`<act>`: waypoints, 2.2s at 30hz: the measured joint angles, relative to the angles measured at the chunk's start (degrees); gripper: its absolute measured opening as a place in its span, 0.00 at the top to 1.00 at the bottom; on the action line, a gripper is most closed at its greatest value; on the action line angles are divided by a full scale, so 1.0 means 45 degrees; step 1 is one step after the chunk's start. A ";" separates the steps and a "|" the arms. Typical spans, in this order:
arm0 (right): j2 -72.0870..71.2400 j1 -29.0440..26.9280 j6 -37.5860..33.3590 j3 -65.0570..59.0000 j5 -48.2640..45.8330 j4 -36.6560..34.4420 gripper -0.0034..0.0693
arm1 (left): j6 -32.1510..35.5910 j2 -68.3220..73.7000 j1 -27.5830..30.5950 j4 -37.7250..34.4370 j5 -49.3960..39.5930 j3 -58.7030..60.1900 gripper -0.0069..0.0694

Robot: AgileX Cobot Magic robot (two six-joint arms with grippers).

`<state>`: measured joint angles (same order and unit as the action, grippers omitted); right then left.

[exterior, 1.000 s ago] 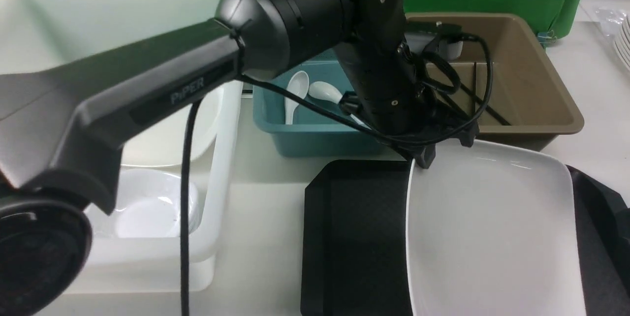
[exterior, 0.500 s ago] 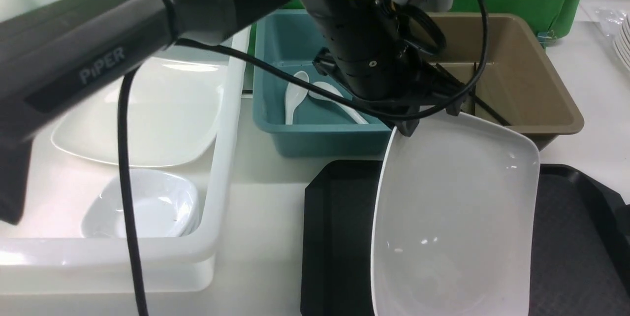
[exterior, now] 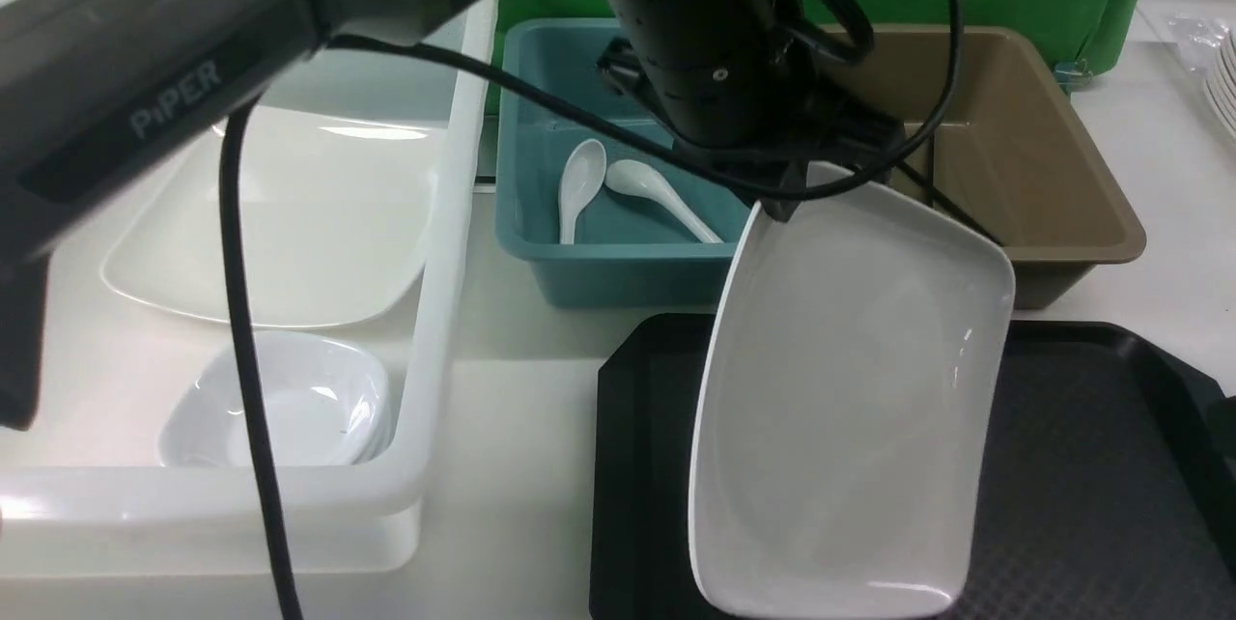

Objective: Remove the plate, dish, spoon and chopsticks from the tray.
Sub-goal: Use the left arm to put the plate into the large storage box on the left

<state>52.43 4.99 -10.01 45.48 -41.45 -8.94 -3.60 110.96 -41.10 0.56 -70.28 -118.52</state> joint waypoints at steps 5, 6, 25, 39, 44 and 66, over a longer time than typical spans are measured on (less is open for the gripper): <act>0.0000 0.0000 0.0000 0.0000 0.0095 0.0000 0.46 | 0.0000 0.0000 0.0000 0.0402 -0.0064 -0.0276 0.88; 0.0000 0.0000 0.0000 0.0000 0.0106 0.0000 0.46 | 0.0000 0.0000 0.0000 0.0438 -0.0064 -0.0276 0.88; 0.0000 0.0000 0.0000 0.0000 0.0289 0.0000 0.46 | -0.0186 -0.1326 0.2109 -0.0300 -0.0185 -0.0276 0.88; 0.0000 0.0000 0.0011 0.0000 0.0388 0.0000 0.46 | 0.0503 -0.3254 0.6965 -0.2984 -0.0269 -0.0285 0.88; 0.0000 0.0000 0.0011 0.0000 0.0470 0.0000 0.46 | 0.0801 -0.4087 0.9675 -0.4218 -0.0276 -0.0285 0.88; 0.0000 0.0000 0.0011 0.0000 0.0761 0.0000 0.46 | 0.1929 -0.4274 1.6041 -0.6837 0.2990 0.3670 0.87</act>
<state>52.43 4.99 -9.95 45.48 -38.03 -8.94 5.08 91.72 31.09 -30.21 -56.83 -102.01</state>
